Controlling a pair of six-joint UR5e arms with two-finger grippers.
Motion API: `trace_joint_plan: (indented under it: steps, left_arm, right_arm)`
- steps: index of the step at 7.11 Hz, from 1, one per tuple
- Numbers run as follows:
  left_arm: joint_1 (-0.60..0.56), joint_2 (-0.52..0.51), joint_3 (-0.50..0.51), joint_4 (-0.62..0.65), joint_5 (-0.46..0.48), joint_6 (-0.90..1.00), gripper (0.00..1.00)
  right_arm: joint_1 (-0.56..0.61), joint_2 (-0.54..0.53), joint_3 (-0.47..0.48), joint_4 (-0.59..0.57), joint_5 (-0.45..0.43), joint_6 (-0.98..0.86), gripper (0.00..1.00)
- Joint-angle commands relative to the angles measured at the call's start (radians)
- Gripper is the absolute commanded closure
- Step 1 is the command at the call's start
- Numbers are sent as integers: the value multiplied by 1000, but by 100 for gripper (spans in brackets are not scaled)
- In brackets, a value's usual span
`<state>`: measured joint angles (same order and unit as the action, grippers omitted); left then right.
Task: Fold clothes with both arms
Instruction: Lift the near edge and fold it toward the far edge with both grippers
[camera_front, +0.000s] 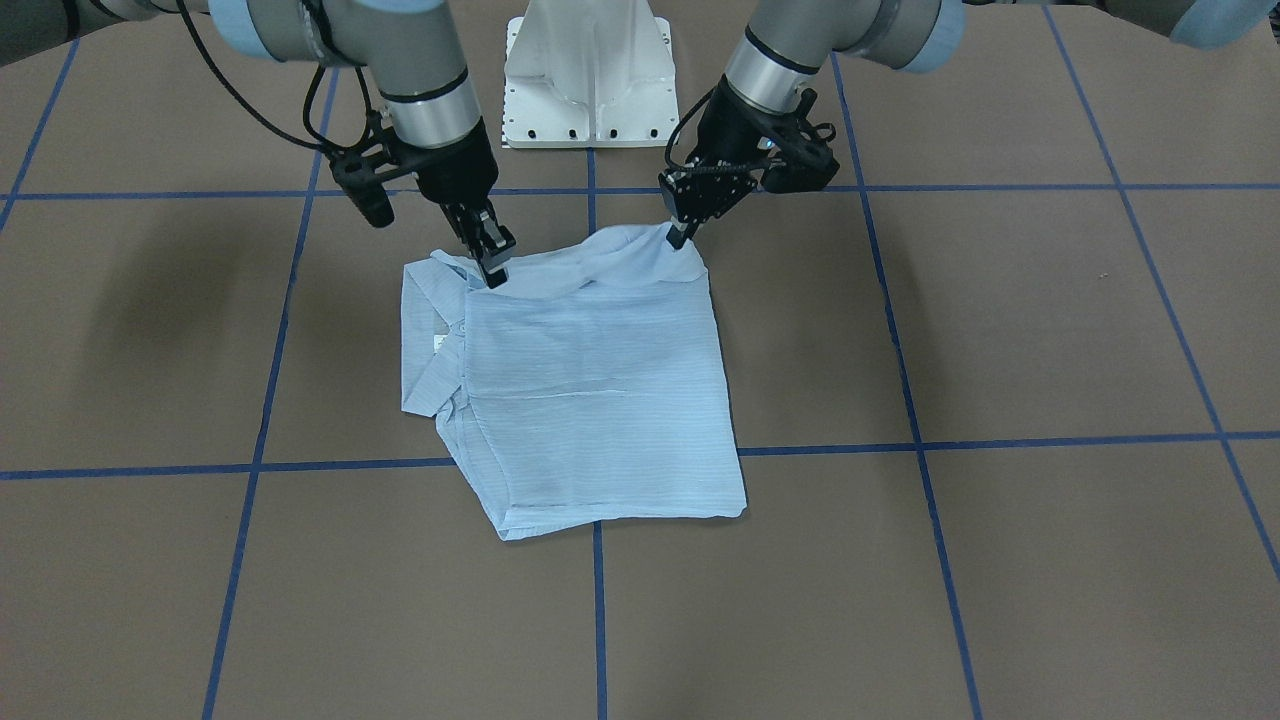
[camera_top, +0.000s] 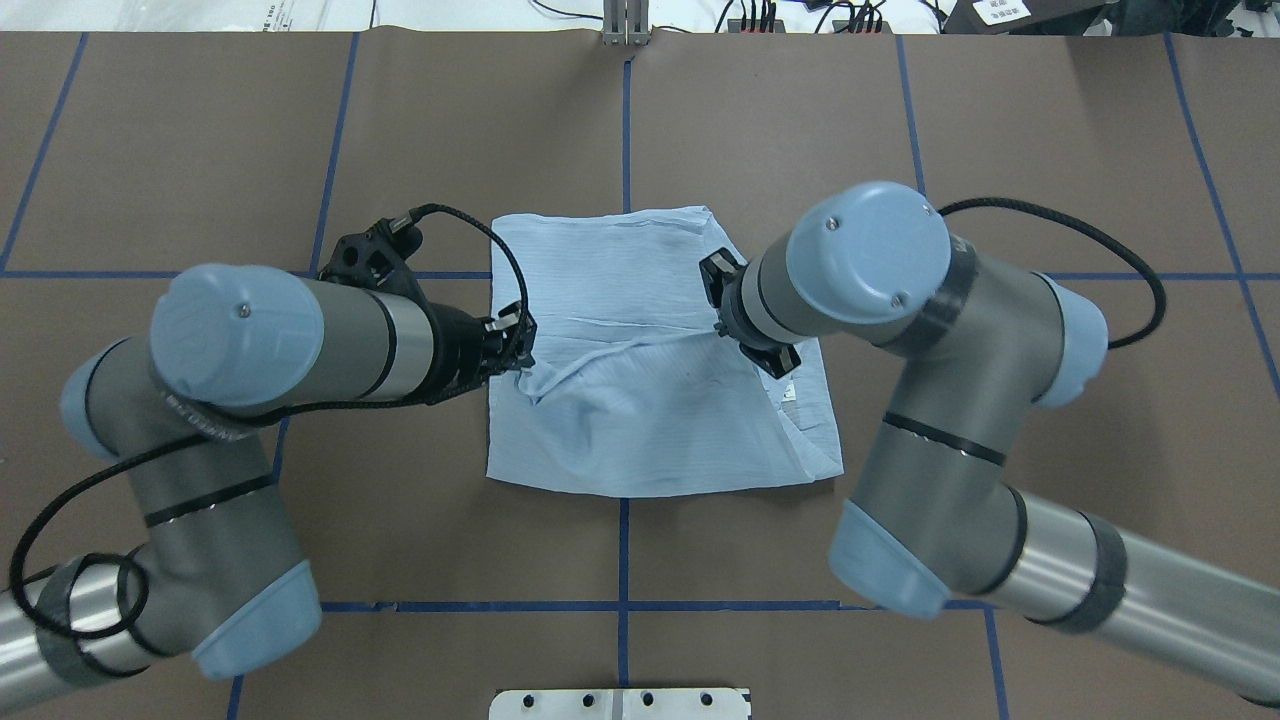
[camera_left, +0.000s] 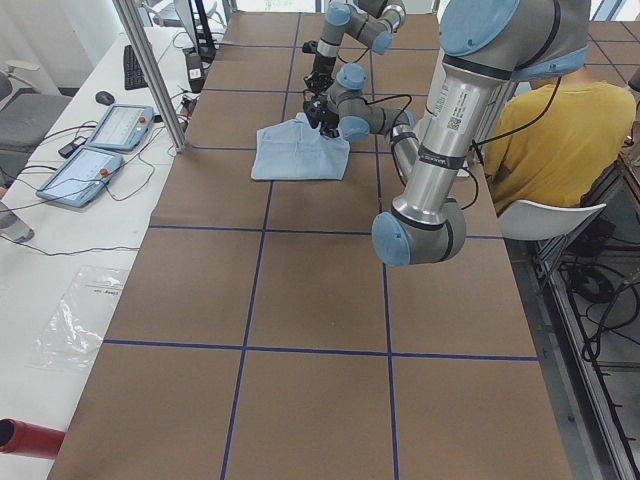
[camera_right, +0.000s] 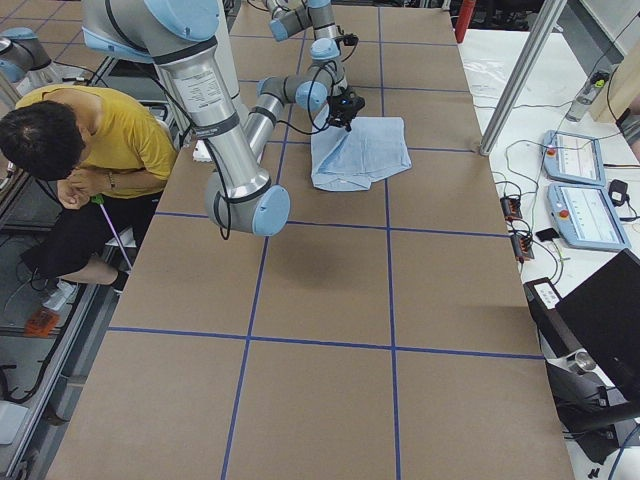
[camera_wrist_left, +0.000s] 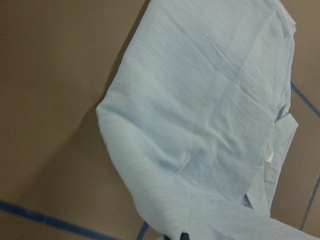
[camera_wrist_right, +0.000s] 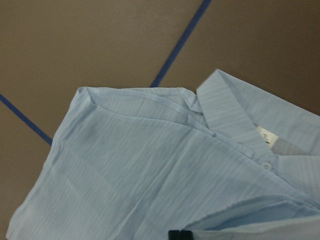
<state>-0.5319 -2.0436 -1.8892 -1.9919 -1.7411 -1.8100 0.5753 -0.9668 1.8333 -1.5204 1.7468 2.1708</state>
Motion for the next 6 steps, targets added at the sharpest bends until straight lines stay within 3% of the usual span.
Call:
trace_joint_plan:
  steps: [1,3,4,6]
  left_arm:
    - [-81,-64,244,-187,-15,67,100]
    - [-138,-159,417,-206,-14,113,100]
    - [-164,-162,494,-287,-14,127,100]
    - [-181,-196,634,-393,-11,162,100]
  right_arm:
    - [73,141,-341,170,49,-101,100]
    - [130,233,-538,204,71,-208,100]
    - [144,246,-610,248,71,-248,100]
    - [158,249,-684,330,73,-259,100]
